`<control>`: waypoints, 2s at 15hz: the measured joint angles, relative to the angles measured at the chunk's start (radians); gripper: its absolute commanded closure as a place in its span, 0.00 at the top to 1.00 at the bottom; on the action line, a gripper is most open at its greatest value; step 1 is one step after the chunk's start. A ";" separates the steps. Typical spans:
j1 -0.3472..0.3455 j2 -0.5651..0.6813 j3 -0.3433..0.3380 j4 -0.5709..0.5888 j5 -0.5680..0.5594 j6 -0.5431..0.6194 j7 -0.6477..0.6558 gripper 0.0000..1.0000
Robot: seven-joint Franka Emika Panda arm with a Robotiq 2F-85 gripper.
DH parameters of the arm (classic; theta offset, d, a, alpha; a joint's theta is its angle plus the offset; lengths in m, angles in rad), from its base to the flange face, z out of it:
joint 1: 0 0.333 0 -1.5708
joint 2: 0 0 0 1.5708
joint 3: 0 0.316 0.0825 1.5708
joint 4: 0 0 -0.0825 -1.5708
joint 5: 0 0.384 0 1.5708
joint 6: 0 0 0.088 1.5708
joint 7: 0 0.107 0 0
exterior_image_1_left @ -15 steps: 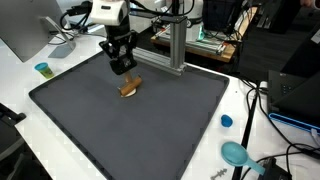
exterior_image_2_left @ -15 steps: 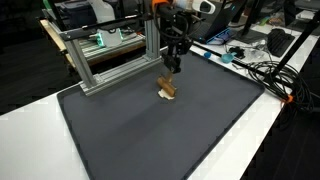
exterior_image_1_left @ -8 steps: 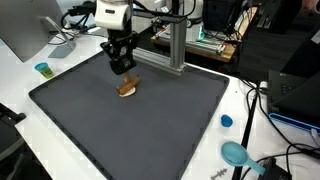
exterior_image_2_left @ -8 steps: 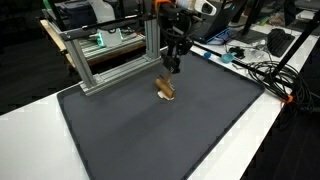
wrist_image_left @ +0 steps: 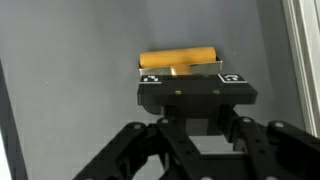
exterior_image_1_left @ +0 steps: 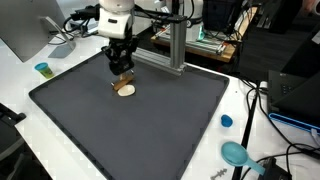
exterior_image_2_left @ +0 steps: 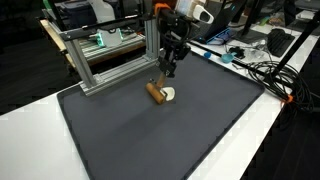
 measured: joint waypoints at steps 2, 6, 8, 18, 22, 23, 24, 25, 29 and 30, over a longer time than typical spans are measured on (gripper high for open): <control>0.000 0.021 -0.010 0.008 -0.036 -0.009 0.021 0.21; -0.008 0.024 -0.011 0.028 -0.003 -0.024 0.034 0.21; -0.031 0.004 -0.006 0.044 0.101 -0.035 0.025 0.21; -0.079 -0.143 -0.007 0.062 0.330 -0.122 0.102 0.21; -0.073 -0.135 -0.023 0.062 0.258 -0.079 0.315 0.21; -0.073 -0.135 -0.025 0.063 0.253 -0.089 0.361 0.21; -0.073 -0.133 -0.025 0.064 0.254 -0.113 0.395 0.21; -0.073 -0.131 -0.025 0.065 0.271 -0.136 0.397 0.21; -0.074 -0.112 -0.017 0.070 0.389 -0.173 0.405 0.21; -0.075 -0.109 -0.017 0.071 0.415 -0.161 0.423 0.21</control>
